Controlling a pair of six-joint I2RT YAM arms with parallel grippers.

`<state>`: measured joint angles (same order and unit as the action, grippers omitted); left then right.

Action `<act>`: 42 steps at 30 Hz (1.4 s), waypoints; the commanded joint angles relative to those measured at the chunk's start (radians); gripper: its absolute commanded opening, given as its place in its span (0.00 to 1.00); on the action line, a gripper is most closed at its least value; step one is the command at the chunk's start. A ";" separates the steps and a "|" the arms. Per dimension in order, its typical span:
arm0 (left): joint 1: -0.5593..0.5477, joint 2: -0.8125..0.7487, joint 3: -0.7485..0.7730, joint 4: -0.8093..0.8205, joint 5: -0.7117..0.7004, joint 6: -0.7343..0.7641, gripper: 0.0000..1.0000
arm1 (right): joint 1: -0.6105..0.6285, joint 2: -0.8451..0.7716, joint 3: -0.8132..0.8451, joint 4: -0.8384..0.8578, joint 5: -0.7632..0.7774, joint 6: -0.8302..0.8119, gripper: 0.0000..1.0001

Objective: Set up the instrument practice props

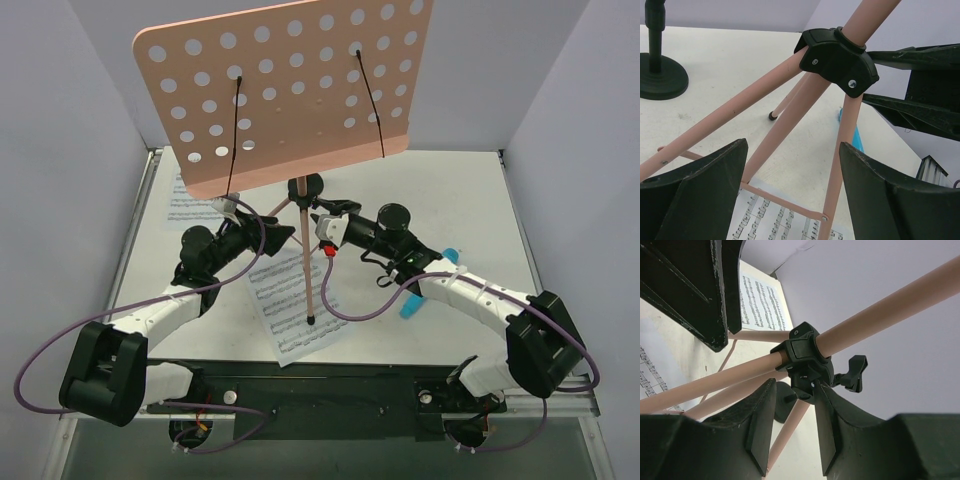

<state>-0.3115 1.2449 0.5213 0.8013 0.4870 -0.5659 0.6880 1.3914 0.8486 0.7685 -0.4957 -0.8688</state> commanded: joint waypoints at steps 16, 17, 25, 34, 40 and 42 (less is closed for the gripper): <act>0.008 0.008 0.025 0.067 0.024 -0.012 0.84 | 0.004 0.024 0.043 0.084 0.051 0.098 0.00; 0.008 0.011 0.025 0.068 0.022 -0.012 0.84 | 0.002 0.021 0.029 0.112 0.058 0.164 0.00; 0.008 0.024 0.026 0.078 0.030 -0.023 0.84 | 0.002 0.020 -0.025 0.198 0.083 0.503 0.00; 0.008 0.021 0.023 0.081 0.028 -0.028 0.84 | 0.002 0.017 0.000 0.155 0.224 0.959 0.00; 0.008 0.031 0.029 0.081 0.035 -0.031 0.84 | 0.001 -0.008 -0.016 0.157 0.324 1.298 0.00; 0.008 0.034 0.031 0.081 0.035 -0.032 0.84 | 0.001 -0.011 -0.006 0.109 0.356 1.429 0.00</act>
<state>-0.3103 1.2682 0.5213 0.8246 0.5018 -0.5915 0.6880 1.4189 0.8314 0.8982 -0.2314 0.1848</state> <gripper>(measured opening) 0.843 0.109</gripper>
